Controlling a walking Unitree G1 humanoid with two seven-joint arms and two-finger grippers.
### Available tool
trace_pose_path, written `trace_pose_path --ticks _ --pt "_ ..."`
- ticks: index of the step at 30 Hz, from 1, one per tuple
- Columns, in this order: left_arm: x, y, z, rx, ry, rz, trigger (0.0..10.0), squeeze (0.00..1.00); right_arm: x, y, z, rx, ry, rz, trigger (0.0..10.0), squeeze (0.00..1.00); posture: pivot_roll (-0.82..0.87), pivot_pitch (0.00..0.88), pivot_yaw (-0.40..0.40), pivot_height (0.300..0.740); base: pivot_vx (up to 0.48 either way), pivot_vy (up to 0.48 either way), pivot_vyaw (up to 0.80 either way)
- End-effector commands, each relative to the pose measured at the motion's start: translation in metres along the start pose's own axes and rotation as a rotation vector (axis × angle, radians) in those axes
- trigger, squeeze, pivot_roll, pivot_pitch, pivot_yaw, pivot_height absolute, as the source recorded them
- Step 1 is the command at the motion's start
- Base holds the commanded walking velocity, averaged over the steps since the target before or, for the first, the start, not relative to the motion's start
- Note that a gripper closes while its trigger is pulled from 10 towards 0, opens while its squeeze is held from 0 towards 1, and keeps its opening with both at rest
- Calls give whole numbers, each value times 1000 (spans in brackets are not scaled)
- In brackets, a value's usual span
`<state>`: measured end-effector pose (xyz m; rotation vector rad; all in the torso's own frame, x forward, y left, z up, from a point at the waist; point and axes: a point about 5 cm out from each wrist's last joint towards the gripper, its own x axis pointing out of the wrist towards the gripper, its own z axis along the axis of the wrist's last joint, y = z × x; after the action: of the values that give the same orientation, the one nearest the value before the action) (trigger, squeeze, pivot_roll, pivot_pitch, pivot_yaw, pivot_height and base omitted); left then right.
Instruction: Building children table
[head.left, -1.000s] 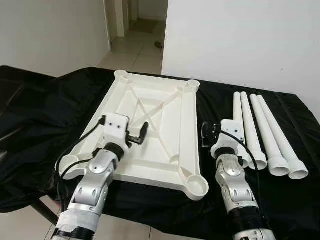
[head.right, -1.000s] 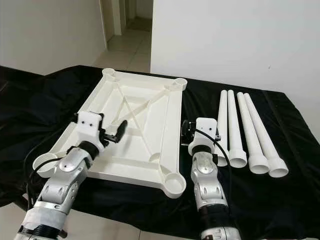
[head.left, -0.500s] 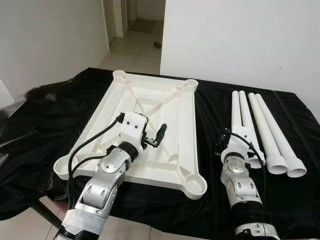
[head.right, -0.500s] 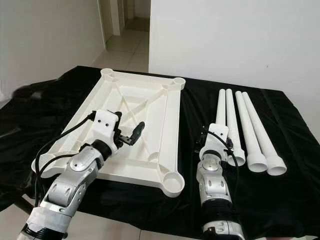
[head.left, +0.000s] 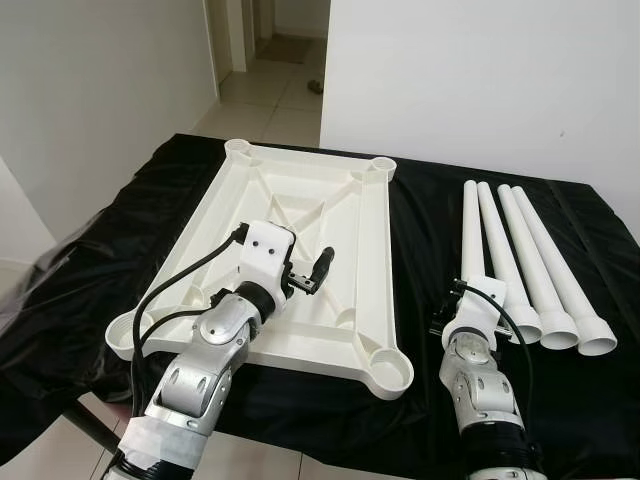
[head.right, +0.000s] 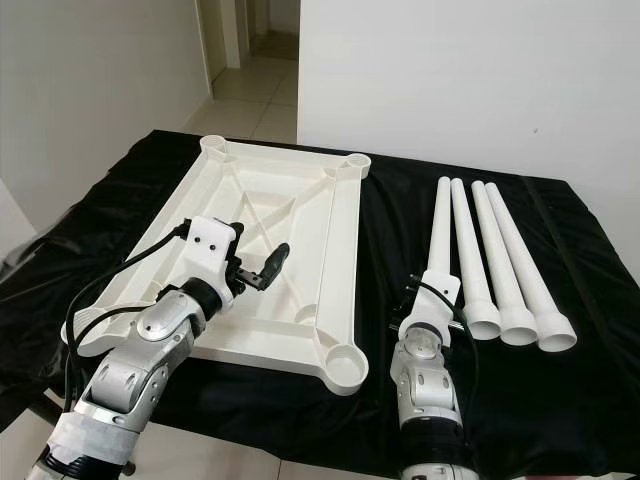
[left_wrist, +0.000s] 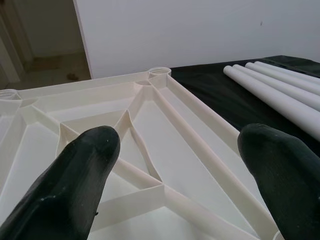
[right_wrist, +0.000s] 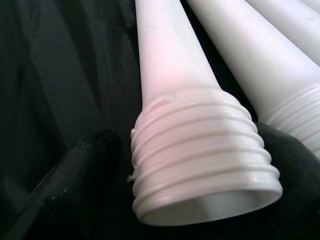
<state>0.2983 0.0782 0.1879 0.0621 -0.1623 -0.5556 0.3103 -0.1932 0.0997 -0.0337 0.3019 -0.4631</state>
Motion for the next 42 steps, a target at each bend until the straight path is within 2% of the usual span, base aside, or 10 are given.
trace_pose_path --ticks 1,17,18,19,20,23,36,37,38,42 --pt "0 -8 3 4 -5 -99 10000 0 -4 4 -22 -15 92 40 10000 0 8 32 -18 740 0 0 0" --pt "2 -9 3 5 -5 -86 10000 0 7 0 -14 27 3 168 10000 0 9 18 -11 740 0 0 0" --pt "2 -9 4 7 -6 -84 10000 0 8 1 -15 30 -2 194 5686 0 9 18 -11 740 0 0 0" --pt "2 -9 4 7 -6 -84 10000 0 8 1 -15 30 -2 194 5686 0 9 18 -11 740 0 0 0" --pt "2 -9 4 9 -6 -81 10000 0 7 3 -16 33 -8 228 39 0 11 22 -12 740 0 0 0" --pt "2 -8 3 13 -4 -76 10000 0 4 8 -17 46 -36 311 0 0 13 25 -13 740 0 0 0" --pt "1 -11 3 11 2 -107 10000 0 0 9 -15 13 -111 362 0 0 13 29 -15 740 0 0 0" --pt "1 -13 3 6 0 -121 10000 0 -1 9 -14 16 -137 369 0 0 14 31 -16 740 0 0 0" --pt "-1 -16 4 -20 -7 -190 10000 0 -9 8 -1 41 -267 391 0 0 7 31 -10 740 0 0 0" --pt "-4 -22 8 -93 -12 -324 10000 0 -25 8 20 81 -483 430 0 0 8 29 -8 740 0 0 0"
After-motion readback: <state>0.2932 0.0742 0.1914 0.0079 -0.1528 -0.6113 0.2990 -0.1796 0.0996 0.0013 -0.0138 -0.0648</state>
